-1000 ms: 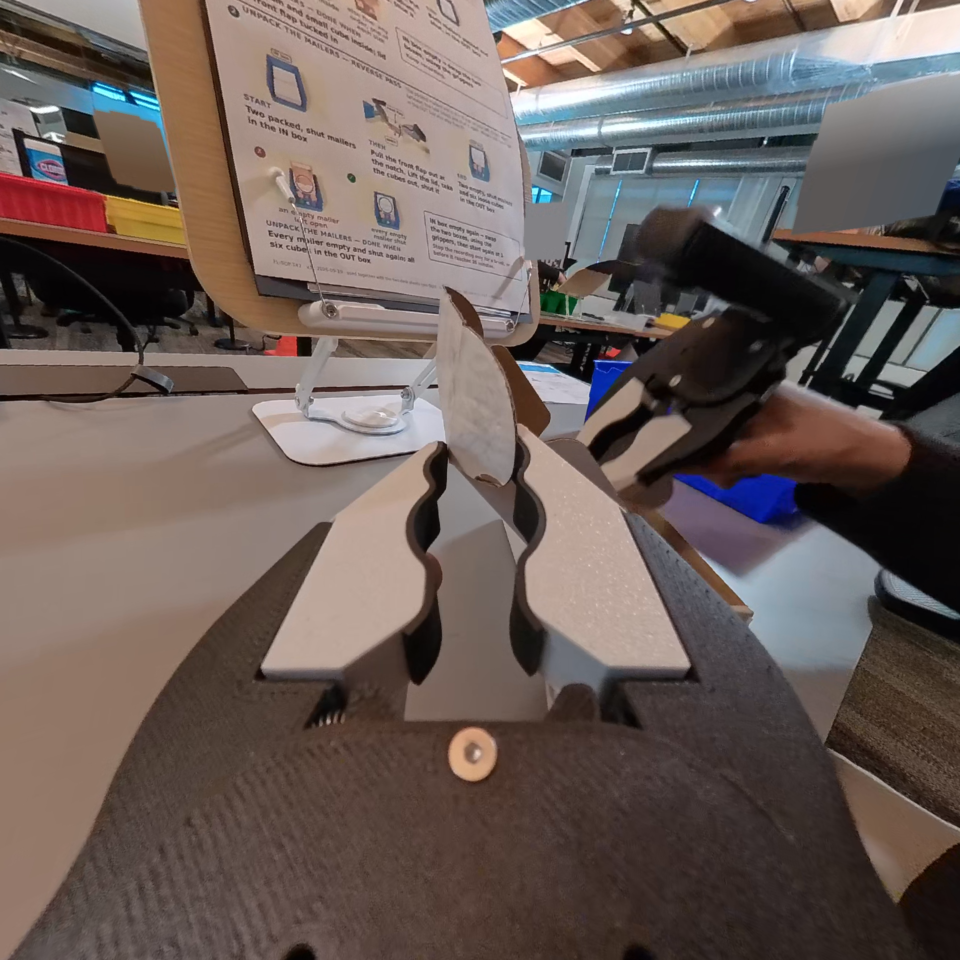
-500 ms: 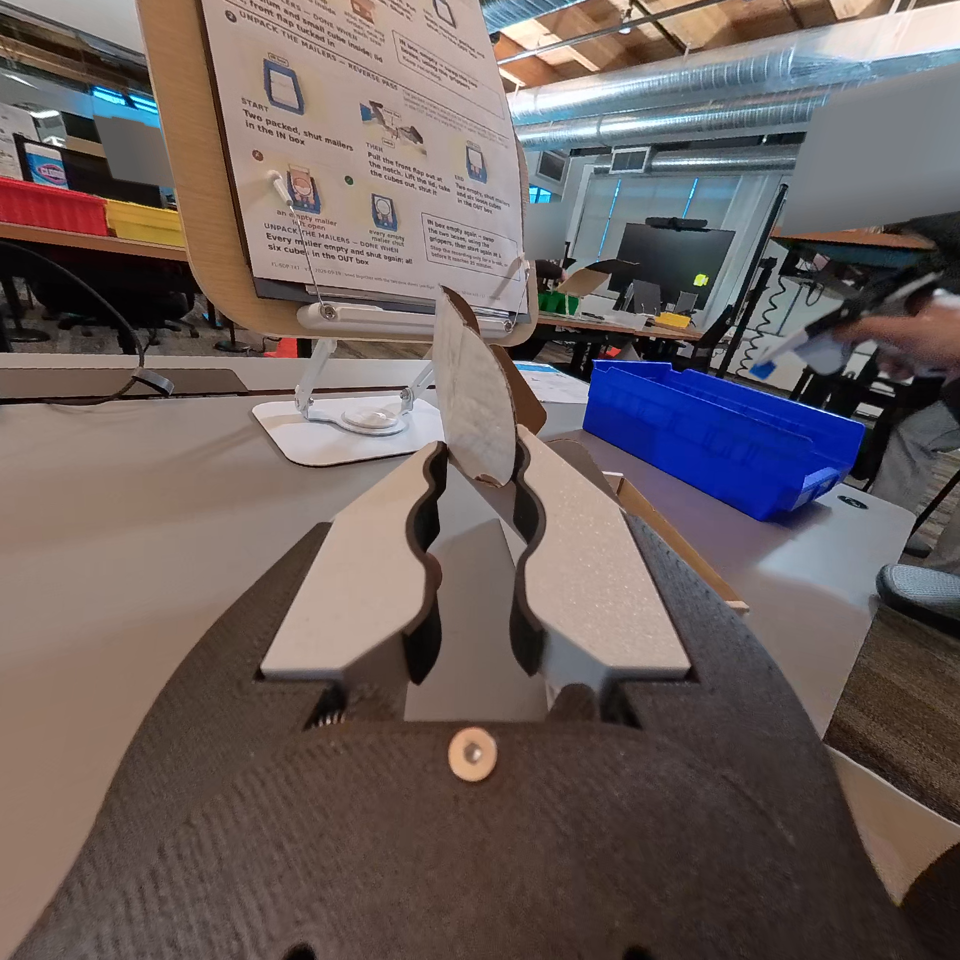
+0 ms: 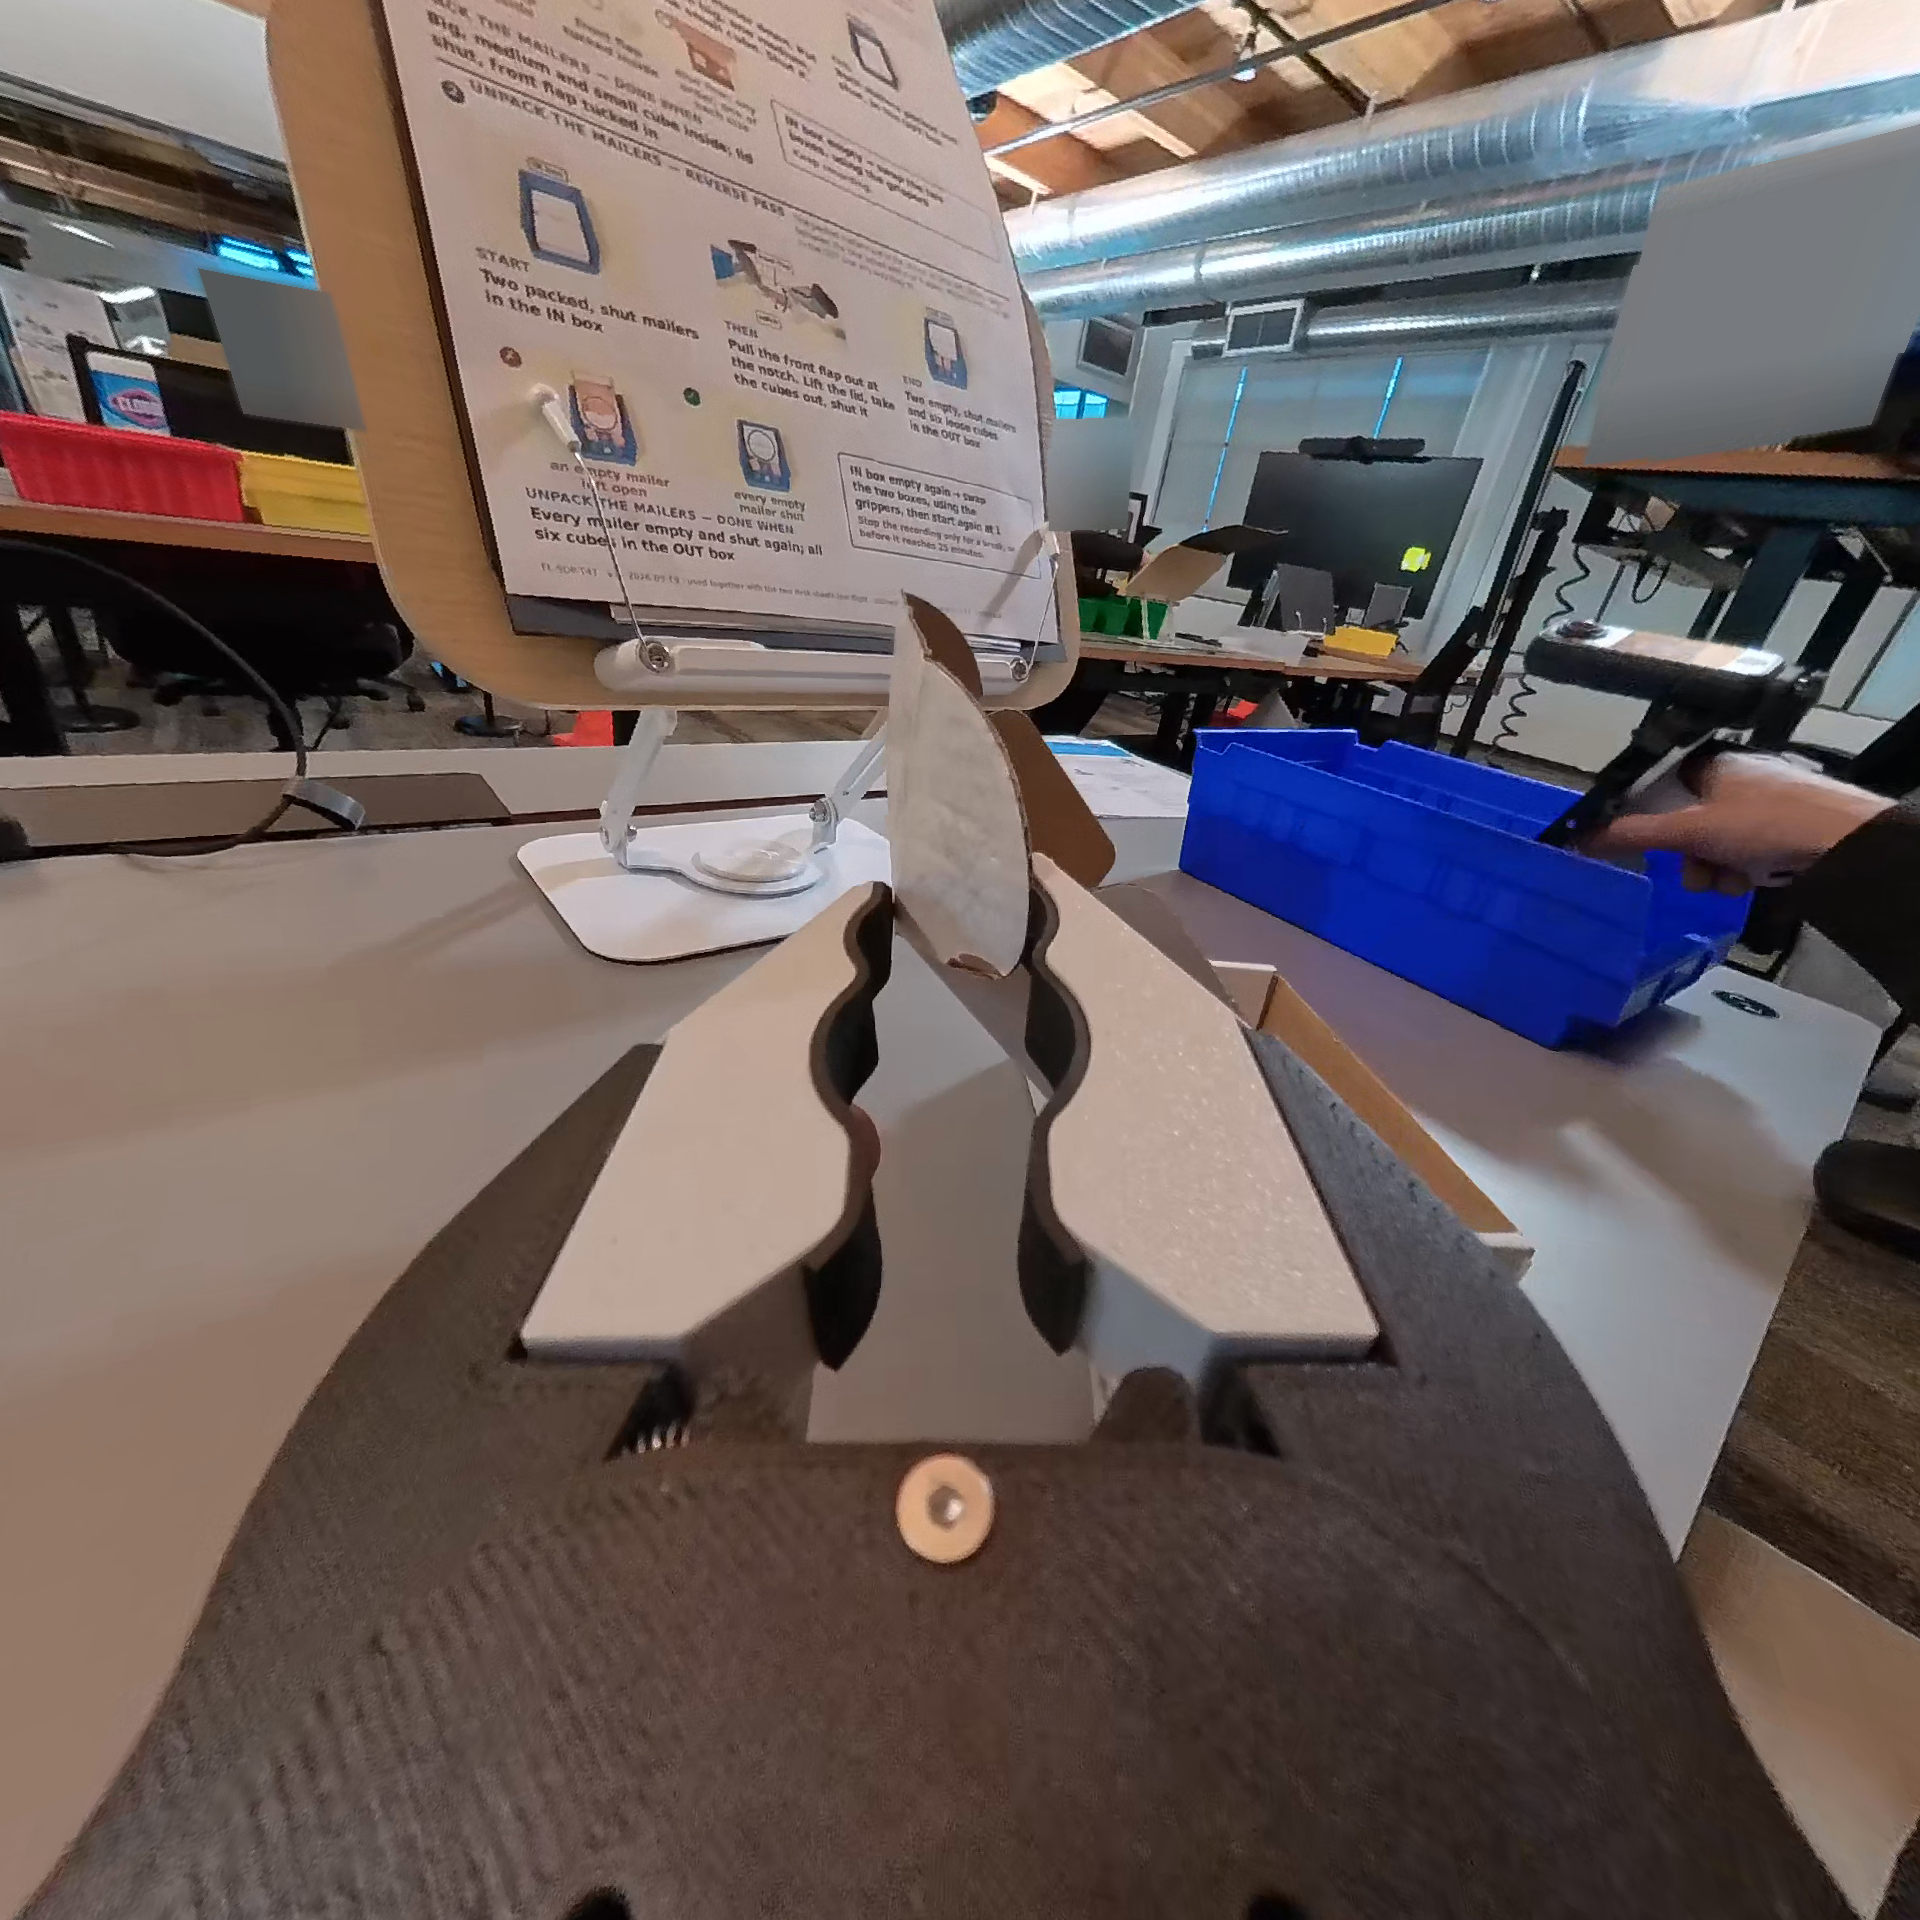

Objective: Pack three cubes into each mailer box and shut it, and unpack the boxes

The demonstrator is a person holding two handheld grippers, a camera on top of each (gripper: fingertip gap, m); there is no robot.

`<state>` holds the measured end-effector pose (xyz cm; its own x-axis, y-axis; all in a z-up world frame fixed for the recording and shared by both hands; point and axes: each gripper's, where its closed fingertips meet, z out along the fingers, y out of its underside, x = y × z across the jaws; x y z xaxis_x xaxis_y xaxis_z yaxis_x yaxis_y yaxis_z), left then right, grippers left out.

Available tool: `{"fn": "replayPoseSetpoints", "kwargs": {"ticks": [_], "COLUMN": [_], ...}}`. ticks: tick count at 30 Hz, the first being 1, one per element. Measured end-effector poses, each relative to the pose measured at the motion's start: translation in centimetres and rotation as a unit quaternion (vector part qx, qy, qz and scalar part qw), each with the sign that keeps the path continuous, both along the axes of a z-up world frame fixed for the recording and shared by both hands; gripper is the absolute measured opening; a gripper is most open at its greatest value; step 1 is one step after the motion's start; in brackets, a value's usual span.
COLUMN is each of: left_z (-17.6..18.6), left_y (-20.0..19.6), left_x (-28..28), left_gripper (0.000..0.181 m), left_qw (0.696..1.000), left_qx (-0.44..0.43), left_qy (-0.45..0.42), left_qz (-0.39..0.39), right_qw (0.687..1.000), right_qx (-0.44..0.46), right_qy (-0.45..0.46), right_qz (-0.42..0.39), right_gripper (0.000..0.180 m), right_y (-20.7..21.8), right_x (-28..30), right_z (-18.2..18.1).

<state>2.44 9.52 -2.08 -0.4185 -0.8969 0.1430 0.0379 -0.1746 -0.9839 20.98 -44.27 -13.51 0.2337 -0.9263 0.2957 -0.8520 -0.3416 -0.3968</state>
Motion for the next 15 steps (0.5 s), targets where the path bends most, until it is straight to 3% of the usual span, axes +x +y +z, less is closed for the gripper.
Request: {"fn": "replayPoseSetpoints", "kwargs": {"ticks": [3,8,12,15], "left_z": [0.1,0.5,0.6,0.0], "left_y": [0.1,1.0,1.5,3.7], "left_x": [0.2,1.4,2.9,4.7], "left_gripper": [0.021,0.034,0.035,0.036], "left_qw": [1.0,0.999,0.998,0.989], "left_qx": [0.0,0.002,0.001,0.016], "left_qy": [-0.002,-0.012,-0.011,0.013], "left_qz": [0.0,0.04,0.064,0.144], "right_qw": [1.0,0.991,0.942,0.882], "right_qx": [0.02,0.085,0.234,0.352], "right_qy": [-0.013,-0.097,-0.189,-0.184], "right_qz": [-0.004,0.035,0.152,0.255], "right_gripper": [0.045,0.051,0.052,0.054], "right_y": [0.2,3.7,13.3,22.6], "right_x": [-0.1,-0.2,-1.4,-4.4], "right_z": [0.7,6.3,12.4,13.4]}}
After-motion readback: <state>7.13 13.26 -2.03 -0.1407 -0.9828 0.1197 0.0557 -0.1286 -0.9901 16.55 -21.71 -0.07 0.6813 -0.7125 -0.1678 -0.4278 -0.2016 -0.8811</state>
